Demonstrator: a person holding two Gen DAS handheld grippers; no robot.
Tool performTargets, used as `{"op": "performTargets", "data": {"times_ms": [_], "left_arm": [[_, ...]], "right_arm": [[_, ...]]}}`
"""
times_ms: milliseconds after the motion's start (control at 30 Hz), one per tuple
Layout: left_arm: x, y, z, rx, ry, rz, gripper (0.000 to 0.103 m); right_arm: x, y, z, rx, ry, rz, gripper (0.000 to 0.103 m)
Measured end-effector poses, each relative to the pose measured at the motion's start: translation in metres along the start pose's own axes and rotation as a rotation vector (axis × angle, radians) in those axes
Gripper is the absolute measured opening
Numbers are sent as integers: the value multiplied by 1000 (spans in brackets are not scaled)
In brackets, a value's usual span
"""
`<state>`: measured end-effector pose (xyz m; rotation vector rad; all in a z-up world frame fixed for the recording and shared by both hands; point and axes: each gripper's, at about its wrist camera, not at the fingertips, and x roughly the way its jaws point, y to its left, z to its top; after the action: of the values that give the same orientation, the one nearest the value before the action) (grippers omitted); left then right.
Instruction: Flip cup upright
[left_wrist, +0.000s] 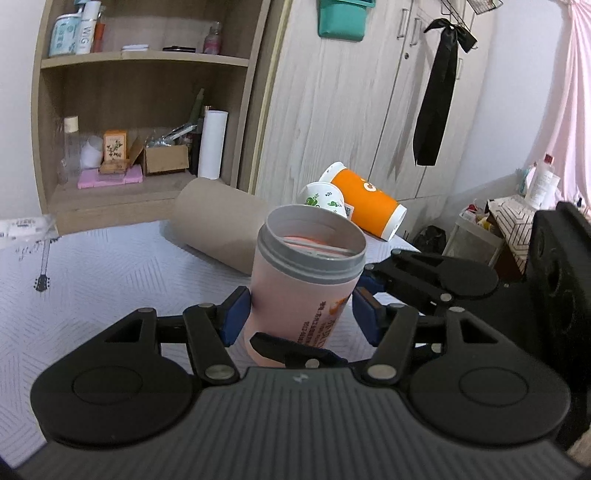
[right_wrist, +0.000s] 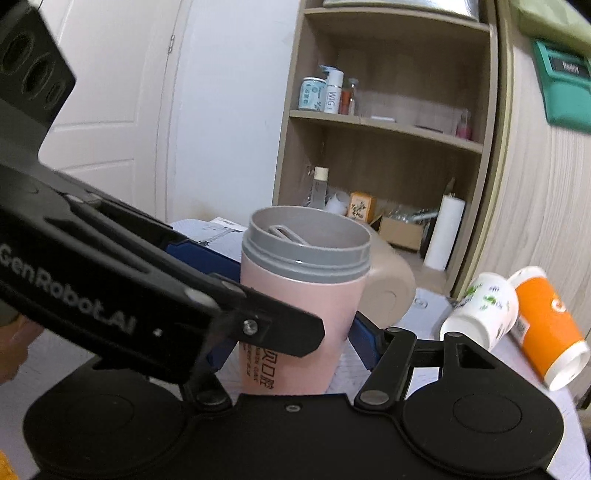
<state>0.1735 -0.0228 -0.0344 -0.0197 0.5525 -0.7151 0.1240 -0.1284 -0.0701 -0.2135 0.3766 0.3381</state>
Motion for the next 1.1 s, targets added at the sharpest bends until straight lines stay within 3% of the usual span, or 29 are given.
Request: {"op": "performTargets", "data": {"times_ms": [133,367,467,700,833,1100], "left_arm": [[3,2,0,-41,18,2,72],[-9,8,-10,-129,-10,29,72],[-21,9,-15,-163,-23,58,79],[-54,-11,-20,-152,-3,185,81],[-76,-26,-24,-156,-31,260,90],[-110,-41,-26,-194,-30,363,97]], "right_arm": [[2,-2,-2,26,7,9,71],[-2,1,-3,74,13,-5,77],[-9,4,-5,64,13,-22,79],[-38,5,-11,88,5,-42,82],[-57,5,-8,103,-18,-62,82],[-107,4,3,120,-69,-101,82]]}}
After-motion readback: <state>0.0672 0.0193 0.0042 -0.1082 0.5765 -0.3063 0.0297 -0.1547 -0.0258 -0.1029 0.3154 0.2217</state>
